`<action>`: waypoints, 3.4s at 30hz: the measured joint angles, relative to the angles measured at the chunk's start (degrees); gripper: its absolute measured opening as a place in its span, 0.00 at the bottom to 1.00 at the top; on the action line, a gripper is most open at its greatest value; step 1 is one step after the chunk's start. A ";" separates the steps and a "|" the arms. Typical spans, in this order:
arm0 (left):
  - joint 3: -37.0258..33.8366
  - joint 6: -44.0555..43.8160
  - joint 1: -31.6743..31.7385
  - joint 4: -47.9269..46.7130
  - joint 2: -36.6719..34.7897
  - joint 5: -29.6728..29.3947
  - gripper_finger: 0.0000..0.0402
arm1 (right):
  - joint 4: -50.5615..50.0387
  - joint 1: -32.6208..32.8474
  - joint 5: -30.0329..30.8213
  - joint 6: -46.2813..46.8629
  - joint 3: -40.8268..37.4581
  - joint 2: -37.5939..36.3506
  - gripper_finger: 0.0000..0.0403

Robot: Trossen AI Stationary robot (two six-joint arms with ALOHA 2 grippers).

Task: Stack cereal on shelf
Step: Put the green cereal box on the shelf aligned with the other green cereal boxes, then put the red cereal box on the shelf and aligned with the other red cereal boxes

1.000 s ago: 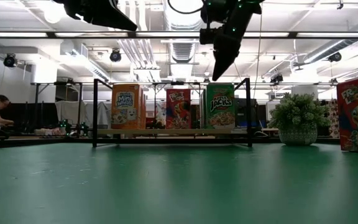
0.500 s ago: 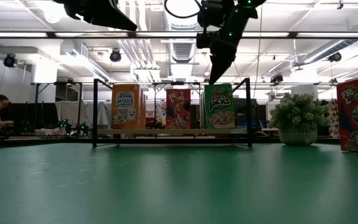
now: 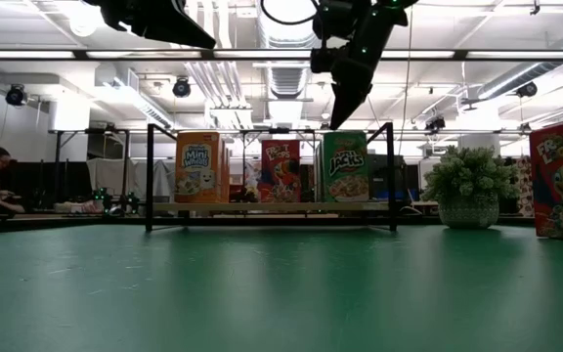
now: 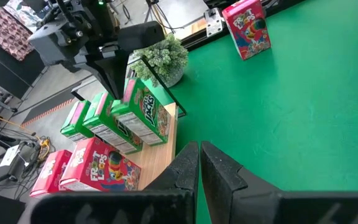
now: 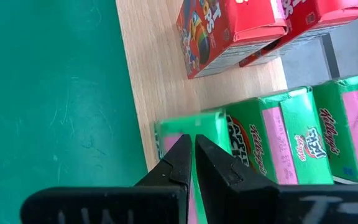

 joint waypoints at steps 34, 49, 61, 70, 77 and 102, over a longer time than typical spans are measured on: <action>0.00 -0.02 -0.01 0.00 -0.01 0.00 0.00 | -6.38 -0.24 4.33 0.85 -0.28 -1.56 0.03; 0.00 -0.02 -0.02 0.00 0.00 0.00 0.00 | -6.43 -0.24 4.29 0.46 -0.28 -1.49 0.03; 0.00 -0.02 -0.02 0.00 0.02 0.00 0.00 | -6.06 -0.11 4.31 -0.15 1.18 -1.75 0.03; 0.00 -0.02 -0.01 -0.02 0.00 0.00 0.00 | -6.46 2.85 3.67 3.23 5.16 -2.11 0.03; 0.00 -0.02 -0.02 -0.02 0.02 0.00 0.00 | -9.54 9.30 -6.43 14.96 8.61 -2.41 0.03; 0.00 -0.46 -0.02 -0.64 0.02 0.00 0.00 | -31.20 32.58 -4.32 63.35 -5.54 -7.68 0.03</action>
